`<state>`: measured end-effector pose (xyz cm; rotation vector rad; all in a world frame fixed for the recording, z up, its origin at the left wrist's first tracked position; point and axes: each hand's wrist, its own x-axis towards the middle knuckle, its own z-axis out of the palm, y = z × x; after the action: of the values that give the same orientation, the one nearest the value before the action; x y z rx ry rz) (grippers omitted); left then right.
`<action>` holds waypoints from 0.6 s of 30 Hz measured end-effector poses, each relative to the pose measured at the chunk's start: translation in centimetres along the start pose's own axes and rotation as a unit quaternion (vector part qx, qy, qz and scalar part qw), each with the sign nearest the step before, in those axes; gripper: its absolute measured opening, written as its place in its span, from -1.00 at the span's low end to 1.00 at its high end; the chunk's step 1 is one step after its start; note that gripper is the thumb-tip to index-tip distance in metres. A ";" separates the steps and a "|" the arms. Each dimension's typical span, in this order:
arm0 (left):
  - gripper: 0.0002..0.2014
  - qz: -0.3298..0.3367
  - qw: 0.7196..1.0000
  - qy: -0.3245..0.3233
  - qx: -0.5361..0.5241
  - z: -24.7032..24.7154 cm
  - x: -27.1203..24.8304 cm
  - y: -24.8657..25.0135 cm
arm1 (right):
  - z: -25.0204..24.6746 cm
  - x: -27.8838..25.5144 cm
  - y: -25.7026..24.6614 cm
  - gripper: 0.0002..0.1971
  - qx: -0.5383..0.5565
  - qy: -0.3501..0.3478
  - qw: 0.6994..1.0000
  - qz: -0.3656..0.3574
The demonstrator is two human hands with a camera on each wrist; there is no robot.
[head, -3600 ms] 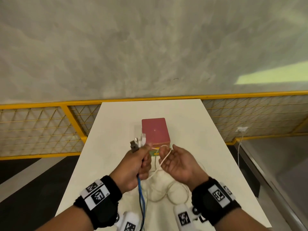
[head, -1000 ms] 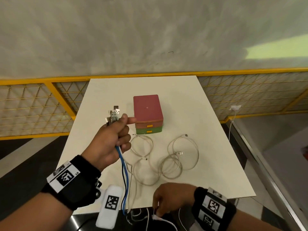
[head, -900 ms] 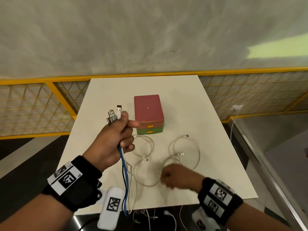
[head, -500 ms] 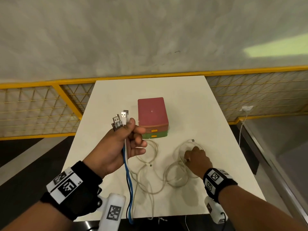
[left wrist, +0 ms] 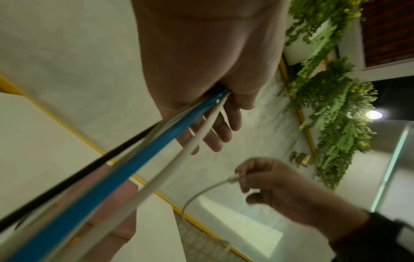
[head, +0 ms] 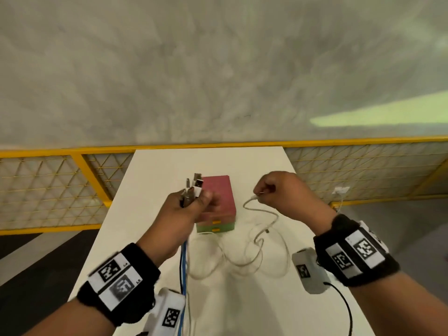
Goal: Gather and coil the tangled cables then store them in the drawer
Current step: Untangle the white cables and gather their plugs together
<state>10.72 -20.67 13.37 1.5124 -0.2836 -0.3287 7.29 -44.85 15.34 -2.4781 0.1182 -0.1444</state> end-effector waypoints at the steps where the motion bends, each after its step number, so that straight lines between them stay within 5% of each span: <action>1: -0.68 0.005 1.000 -0.006 -0.001 0.5 0.1 0.3 | -0.6 -0.1 -1.6 -0.83 0.014 0.003 1.000 -0.016; 5: -0.63 0.028 0.999 -0.039 -0.005 2.1 0.6 1.5 | -1.6 -1.1 -5.6 -0.88 0.123 0.015 0.991 -0.055; 11: -0.74 0.079 0.984 -0.069 0.147 2.1 0.8 2.1 | -1.3 -1.7 -7.1 -0.82 0.235 -0.024 0.971 -0.041; 18: -0.80 0.018 0.989 -0.131 0.064 2.0 -0.1 1.7 | -0.1 -2.6 -8.4 -0.83 0.326 0.041 0.944 -0.026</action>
<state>9.92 -22.45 15.12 1.5885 -0.5485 -0.4897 5.10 -37.99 20.31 -1.8128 0.0311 -0.2618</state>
